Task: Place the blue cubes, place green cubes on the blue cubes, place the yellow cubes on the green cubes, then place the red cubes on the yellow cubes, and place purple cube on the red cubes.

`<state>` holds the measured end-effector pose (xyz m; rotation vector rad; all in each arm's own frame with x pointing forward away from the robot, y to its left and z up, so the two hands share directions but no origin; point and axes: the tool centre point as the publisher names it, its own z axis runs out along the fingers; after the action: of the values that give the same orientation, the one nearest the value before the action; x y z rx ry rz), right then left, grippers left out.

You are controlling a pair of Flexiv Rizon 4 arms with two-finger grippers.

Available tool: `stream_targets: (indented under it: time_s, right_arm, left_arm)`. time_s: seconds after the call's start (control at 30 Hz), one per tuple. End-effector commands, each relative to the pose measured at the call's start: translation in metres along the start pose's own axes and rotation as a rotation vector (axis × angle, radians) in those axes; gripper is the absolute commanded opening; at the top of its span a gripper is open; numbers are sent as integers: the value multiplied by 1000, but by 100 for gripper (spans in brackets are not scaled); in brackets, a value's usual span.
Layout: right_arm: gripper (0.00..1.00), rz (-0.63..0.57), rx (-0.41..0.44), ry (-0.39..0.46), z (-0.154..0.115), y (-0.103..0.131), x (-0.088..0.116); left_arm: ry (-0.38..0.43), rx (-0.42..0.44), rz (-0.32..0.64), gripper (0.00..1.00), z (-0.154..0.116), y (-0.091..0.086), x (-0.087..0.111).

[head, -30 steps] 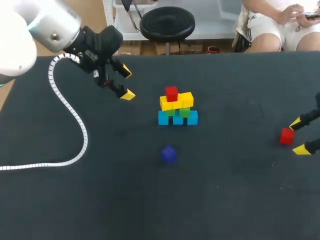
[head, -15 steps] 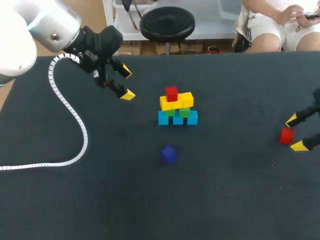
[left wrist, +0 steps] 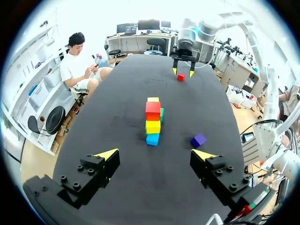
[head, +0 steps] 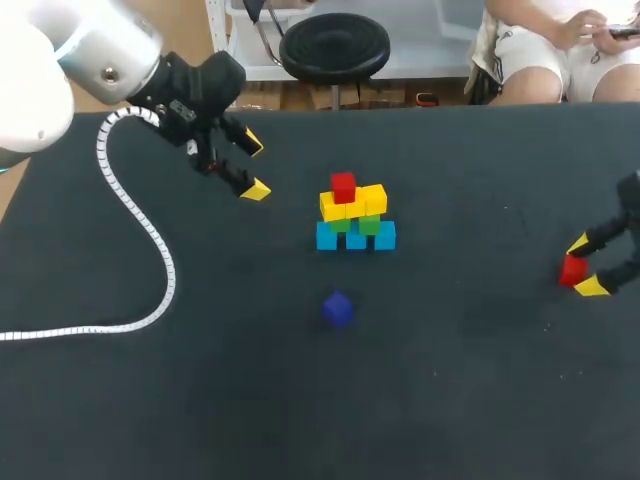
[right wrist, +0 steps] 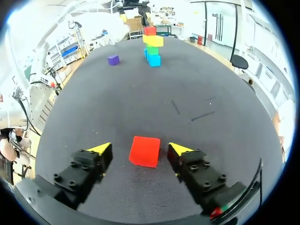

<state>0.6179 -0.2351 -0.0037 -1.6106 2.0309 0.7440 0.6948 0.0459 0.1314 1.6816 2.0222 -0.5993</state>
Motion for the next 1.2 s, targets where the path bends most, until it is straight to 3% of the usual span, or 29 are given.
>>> stream_targets:
  time_s: [0.03, 0.13, 0.2, 0.27, 0.43, 0.6, 0.67, 0.9, 1.2]
  right_arm:
    - [42, 2, 3, 4, 2, 1, 0]
    - [38, 2, 6, 5, 2, 1, 0]
    - [27, -2, 9, 5, 2, 2, -1]
    - [0, -10, 12, 5, 0, 2, -3]
    - [0, -26, 11, -14, -7, 4, -11]
    - [0, -77, 12, -50, -20, 4, -32]
    - [0, -87, 31, -66, -26, 5, -46]
    - [0, -179, -21, -96, -38, 3, -98]
    - [0, -278, -128, -45, -32, -5, -165]
  left_arm:
    - [0, 4, 2, 100, 0, 2, 0]
    - [0, 4, 2, 100, 0, 2, 0]
    - [0, 4, 2, 100, 0, 2, 0]
    - [0, 4, 2, 100, 0, 2, 0]
    - [0, 4, 2, 100, 0, 2, 0]
    - [0, 4, 2, 100, 0, 2, 0]
    - [0, 4, 2, 100, 0, 2, 0]
    - [0, 4, 2, 100, 0, 2, 0]
    - [0, 4, 2, 100, 0, 2, 0]
